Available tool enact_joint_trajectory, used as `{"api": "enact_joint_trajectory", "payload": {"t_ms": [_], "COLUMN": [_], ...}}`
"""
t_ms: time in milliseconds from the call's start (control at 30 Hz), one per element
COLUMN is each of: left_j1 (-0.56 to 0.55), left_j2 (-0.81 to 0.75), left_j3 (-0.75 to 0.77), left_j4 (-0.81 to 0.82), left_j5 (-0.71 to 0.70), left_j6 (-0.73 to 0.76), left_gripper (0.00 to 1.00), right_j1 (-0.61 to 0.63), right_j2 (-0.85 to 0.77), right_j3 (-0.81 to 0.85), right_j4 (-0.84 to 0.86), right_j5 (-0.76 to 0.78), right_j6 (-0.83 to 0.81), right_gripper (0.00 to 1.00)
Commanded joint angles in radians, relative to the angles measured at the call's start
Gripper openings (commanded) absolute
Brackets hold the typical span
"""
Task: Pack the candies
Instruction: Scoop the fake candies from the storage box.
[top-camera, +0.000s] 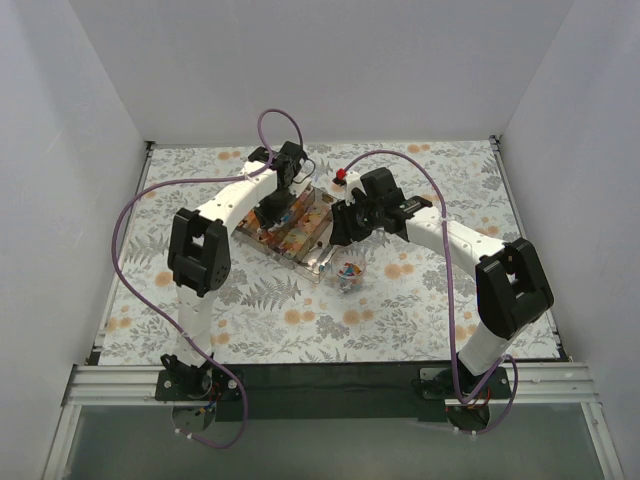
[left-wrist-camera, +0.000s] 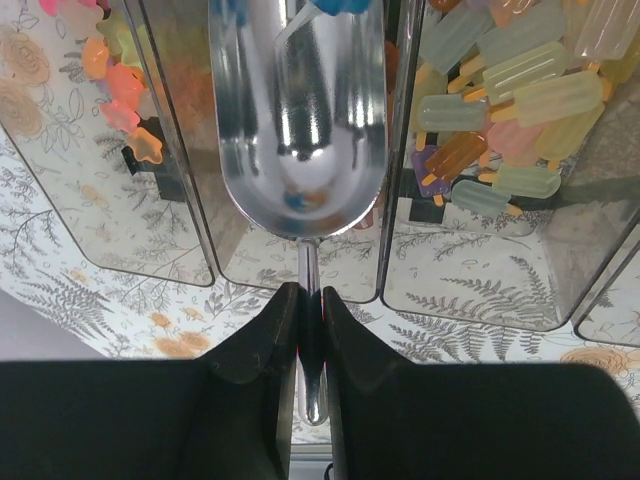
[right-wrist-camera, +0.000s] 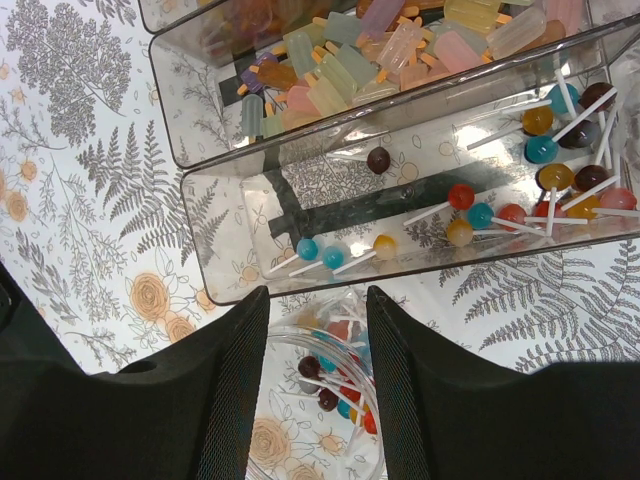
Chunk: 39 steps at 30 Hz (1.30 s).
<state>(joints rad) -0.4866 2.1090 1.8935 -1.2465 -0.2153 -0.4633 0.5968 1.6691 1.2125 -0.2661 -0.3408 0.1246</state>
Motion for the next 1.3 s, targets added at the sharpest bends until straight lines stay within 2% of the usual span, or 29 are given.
{"api": "enact_joint_trajectory", "payload": {"t_ms": [0, 233, 400, 667, 833, 1067, 1167, 1267], "left_j1": [0.008, 0.013, 0.013, 0.019, 0.019, 0.019, 0.019, 0.019], "left_j2": [-0.003, 0.029, 0.005, -0.041, -0.043, -0.035, -0.029, -0.027], "left_j3": [0.013, -0.033, -0.071, -0.116, -0.108, -0.091, -0.073, -0.057], "left_j4": [0.125, 0.167, 0.171, 0.194, 0.193, 0.185, 0.174, 0.170], "left_j5": [0.105, 0.137, 0.129, 0.142, 0.145, 0.146, 0.143, 0.139], "left_j6": [0.026, 0.026, 0.032, 0.043, 0.041, 0.043, 0.041, 0.040], "left_gripper": [0.00, 0.00, 0.00, 0.00, 0.00, 0.00, 0.00, 0.00], "right_j1": [0.000, 0.000, -0.017, -0.126, -0.132, -0.130, -0.123, -0.114], "right_j2": [-0.006, -0.012, 0.030, 0.279, 0.417, 0.552, 0.587, 0.610], "right_j3": [-0.019, -0.034, 0.070, 0.419, 0.518, 0.607, 0.644, 0.657], "right_j4": [0.024, 0.041, 0.042, 0.033, 0.025, 0.024, 0.022, 0.022], "right_j5": [-0.001, 0.000, 0.086, 0.079, 0.088, 0.002, -0.020, -0.026], "right_j6": [-0.003, -0.008, -0.077, -0.163, -0.278, -0.324, -0.341, -0.362], "right_gripper": [0.50, 0.50, 0.50, 0.50, 0.50, 0.49, 0.46, 0.26]}}
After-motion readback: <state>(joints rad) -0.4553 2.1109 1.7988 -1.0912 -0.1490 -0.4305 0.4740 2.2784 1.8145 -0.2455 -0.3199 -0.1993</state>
